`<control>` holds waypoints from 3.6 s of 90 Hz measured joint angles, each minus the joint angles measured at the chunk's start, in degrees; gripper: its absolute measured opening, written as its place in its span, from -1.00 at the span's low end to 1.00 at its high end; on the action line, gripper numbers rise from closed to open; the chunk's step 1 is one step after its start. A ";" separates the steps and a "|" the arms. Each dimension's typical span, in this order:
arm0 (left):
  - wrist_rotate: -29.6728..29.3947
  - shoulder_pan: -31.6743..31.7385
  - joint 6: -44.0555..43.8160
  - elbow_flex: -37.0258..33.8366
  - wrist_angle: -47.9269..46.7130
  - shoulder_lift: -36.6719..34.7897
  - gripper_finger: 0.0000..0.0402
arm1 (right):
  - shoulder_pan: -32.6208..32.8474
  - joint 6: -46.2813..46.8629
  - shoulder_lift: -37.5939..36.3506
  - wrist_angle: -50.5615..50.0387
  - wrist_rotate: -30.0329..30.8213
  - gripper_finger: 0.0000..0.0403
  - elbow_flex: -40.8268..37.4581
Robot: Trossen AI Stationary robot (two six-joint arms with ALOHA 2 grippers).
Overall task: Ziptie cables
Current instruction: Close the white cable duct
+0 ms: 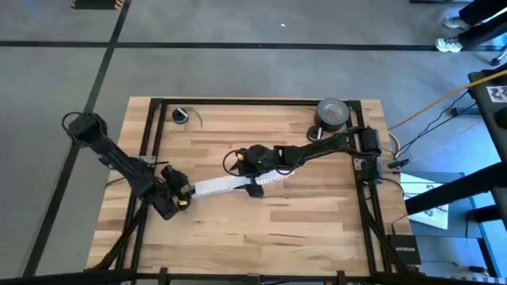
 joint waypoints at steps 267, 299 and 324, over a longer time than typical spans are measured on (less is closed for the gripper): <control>1.49 2.37 16.46 -2.44 14.55 -1.74 -0.01 | -0.04 4.68 5.66 4.96 -2.99 0.08 -0.01; 2.44 2.24 17.88 -2.52 14.46 -1.81 -0.01 | 1.38 5.91 10.54 4.22 -2.53 0.07 6.38; 2.45 2.20 17.30 -2.55 14.25 -1.77 -0.01 | 2.28 4.73 11.72 0.09 -2.24 0.07 9.94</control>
